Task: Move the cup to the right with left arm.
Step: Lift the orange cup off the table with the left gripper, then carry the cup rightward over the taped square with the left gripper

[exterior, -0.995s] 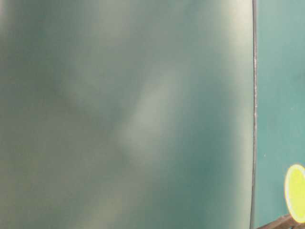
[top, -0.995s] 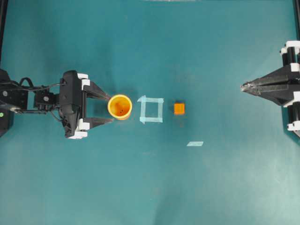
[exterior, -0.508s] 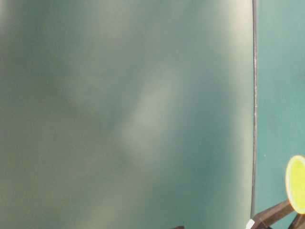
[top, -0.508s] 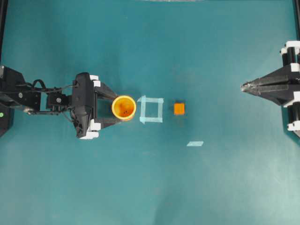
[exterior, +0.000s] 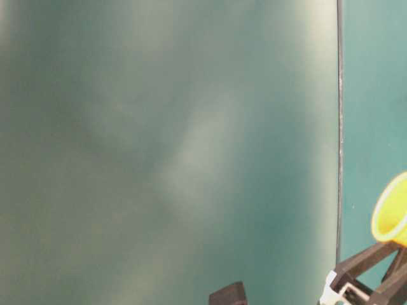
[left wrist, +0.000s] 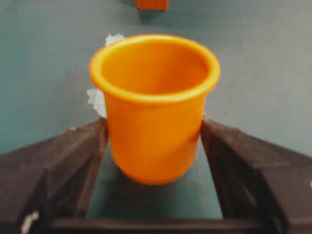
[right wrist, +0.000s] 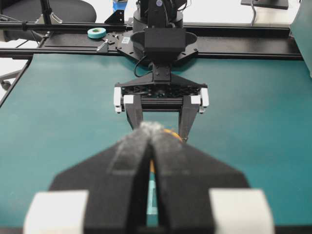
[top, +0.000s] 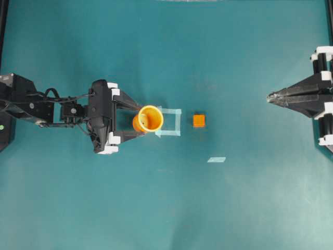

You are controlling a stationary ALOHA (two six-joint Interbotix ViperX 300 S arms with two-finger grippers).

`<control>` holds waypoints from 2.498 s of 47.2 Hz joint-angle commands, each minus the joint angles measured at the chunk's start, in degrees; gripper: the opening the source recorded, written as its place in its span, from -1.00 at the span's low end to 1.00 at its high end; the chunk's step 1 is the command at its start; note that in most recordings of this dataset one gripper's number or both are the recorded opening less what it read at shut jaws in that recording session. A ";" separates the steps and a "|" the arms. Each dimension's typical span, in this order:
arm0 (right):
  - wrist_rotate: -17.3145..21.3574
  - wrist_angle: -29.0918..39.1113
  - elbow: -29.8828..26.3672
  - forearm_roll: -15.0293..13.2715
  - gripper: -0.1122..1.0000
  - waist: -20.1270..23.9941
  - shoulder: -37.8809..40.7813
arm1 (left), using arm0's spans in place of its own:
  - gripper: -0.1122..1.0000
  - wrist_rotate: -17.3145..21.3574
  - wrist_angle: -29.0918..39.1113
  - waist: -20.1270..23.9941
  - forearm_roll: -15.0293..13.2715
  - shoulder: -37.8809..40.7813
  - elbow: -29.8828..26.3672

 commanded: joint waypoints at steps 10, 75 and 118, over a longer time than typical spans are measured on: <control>0.00 0.00 -1.85 0.00 -0.81 0.09 0.26 | 0.48 -0.18 -0.09 -0.18 0.00 0.26 -1.23; 0.09 1.49 -1.93 0.00 -0.81 0.09 0.44 | 0.53 -3.78 0.18 -1.93 0.00 0.00 -0.09; 0.09 1.85 -1.93 0.00 -0.81 0.00 0.44 | 0.68 -2.02 3.52 -1.93 0.18 0.97 -4.13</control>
